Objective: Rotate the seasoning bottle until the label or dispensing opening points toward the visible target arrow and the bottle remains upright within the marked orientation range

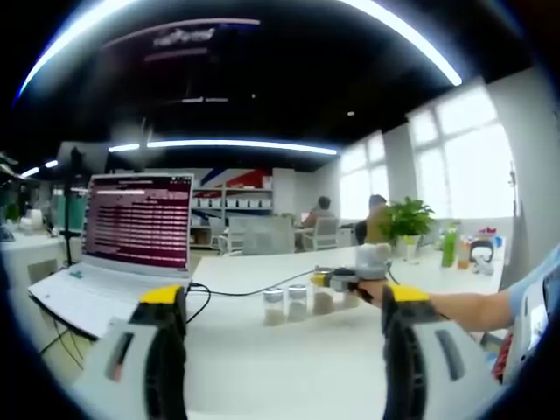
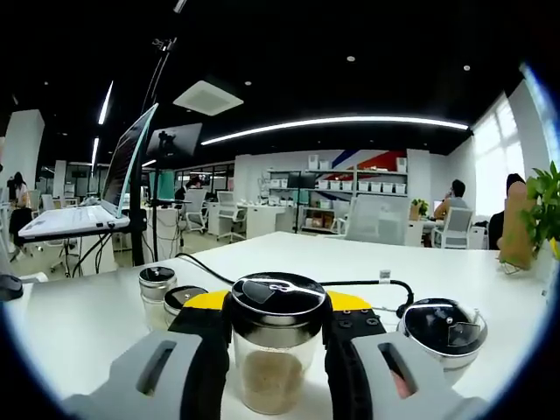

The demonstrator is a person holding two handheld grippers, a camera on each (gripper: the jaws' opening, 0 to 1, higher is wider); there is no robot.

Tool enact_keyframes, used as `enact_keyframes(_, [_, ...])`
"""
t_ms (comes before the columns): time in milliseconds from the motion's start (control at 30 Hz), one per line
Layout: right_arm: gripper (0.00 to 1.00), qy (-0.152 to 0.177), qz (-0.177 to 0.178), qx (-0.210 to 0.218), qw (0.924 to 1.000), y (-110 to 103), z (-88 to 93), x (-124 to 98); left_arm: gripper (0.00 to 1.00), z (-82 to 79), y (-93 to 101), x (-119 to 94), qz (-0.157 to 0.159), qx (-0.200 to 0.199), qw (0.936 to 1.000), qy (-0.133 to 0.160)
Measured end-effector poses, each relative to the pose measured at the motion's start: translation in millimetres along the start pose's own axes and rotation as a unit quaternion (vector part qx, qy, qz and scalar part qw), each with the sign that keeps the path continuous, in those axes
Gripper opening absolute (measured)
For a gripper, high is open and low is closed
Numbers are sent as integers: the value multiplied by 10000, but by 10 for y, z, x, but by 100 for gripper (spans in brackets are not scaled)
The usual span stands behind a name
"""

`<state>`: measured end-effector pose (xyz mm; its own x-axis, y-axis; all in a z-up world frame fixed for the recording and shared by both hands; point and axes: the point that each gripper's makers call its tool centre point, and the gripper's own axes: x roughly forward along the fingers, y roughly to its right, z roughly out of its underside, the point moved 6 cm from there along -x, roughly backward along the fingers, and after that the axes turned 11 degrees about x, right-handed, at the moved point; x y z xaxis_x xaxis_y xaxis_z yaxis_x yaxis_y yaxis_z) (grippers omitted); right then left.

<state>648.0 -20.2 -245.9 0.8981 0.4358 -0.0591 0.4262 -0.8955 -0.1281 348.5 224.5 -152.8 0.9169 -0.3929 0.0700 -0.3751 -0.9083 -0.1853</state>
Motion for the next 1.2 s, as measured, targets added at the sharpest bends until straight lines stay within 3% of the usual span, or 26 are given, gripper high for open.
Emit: enact_keyframes(1200, [39, 57, 94, -43, 9999, -32, -12, -105, 98, 7, -7, 26, 28, 4, 10000, -37])
